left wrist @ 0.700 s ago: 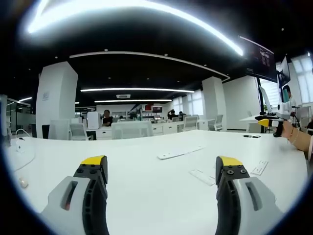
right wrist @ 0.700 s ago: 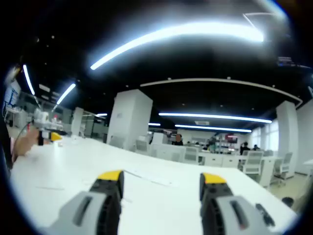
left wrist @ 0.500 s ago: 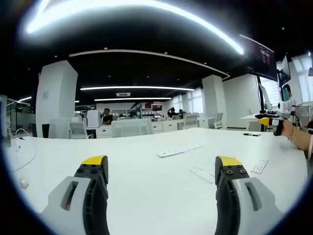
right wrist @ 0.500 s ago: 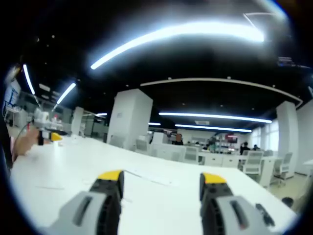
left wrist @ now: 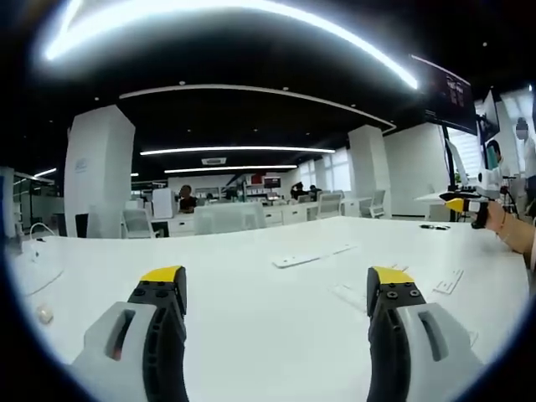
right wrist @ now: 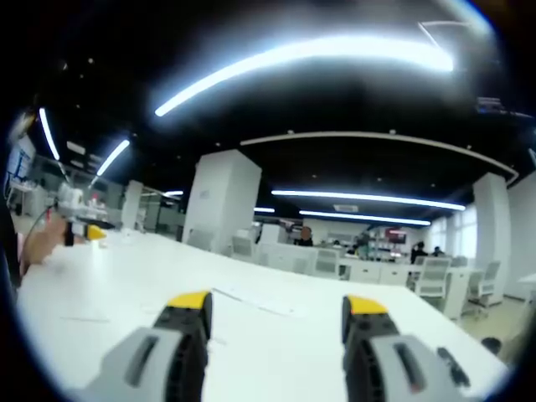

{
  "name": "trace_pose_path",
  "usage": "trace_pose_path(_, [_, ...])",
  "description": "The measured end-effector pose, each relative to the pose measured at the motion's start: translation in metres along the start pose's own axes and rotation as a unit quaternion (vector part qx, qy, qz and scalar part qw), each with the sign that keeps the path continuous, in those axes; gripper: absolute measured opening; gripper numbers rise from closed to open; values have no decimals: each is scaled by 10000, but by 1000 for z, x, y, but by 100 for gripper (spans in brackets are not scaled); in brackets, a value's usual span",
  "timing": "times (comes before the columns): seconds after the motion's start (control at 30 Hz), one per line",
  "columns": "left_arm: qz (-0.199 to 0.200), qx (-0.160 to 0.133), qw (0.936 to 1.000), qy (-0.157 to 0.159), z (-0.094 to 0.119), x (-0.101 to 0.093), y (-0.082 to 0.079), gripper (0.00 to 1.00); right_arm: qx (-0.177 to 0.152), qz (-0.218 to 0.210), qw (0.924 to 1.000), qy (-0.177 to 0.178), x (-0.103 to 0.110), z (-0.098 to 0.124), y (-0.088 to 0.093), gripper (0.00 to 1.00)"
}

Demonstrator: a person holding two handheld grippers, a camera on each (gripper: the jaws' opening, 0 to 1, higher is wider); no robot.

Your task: Locate the socket holder cover, grip the socket holder cover, clip it into the socket holder slot.

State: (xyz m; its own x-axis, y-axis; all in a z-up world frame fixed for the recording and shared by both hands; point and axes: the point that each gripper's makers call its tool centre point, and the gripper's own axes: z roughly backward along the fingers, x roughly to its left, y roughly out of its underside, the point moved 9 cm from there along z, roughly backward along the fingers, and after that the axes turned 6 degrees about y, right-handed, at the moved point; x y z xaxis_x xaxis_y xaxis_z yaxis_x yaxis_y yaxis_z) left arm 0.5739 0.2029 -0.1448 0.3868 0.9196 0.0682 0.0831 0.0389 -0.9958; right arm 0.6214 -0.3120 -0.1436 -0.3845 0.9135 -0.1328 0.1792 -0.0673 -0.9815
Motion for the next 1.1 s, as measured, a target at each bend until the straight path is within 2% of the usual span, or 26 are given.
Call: trace_pose_path(1.1, [-80,33,9998,-188,1,5,-1,87,226,21,9997,49,-4,-2,6,63])
